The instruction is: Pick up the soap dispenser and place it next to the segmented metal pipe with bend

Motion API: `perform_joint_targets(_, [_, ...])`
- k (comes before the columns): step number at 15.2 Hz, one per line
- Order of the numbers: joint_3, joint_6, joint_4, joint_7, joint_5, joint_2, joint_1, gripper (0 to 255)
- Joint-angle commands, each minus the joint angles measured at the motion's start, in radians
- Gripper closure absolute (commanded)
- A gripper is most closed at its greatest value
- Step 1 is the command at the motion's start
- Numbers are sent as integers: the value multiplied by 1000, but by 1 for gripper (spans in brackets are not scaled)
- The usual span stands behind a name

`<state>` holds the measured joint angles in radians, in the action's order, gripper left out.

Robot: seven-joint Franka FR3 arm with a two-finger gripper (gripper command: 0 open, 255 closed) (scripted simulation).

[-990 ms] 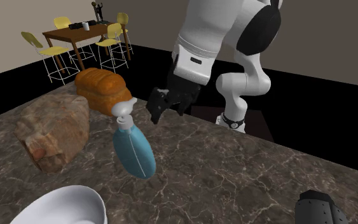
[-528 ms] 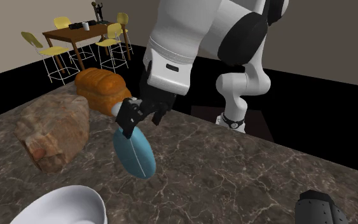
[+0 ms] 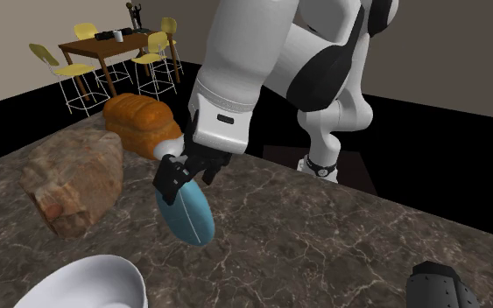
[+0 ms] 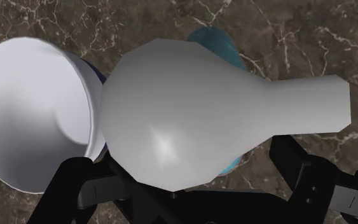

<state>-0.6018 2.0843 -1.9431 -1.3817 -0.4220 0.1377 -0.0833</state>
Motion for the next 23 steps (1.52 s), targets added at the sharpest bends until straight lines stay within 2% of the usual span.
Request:
perform_joint_targets(1, [-1,4,-2,0,1,-2,0,0])
perform_joint_targets(6, [-1,4,-2,0,0,-2,0,0])
perform_joint_targets(7, [-1,4,-2,0,0,-2,0,255])
perform_joint_targets(16, [-1,4,-2,0,1,-2,0,255])
perform_joint_targets(23, [6,-84,88,-29,16,0,-5,255])
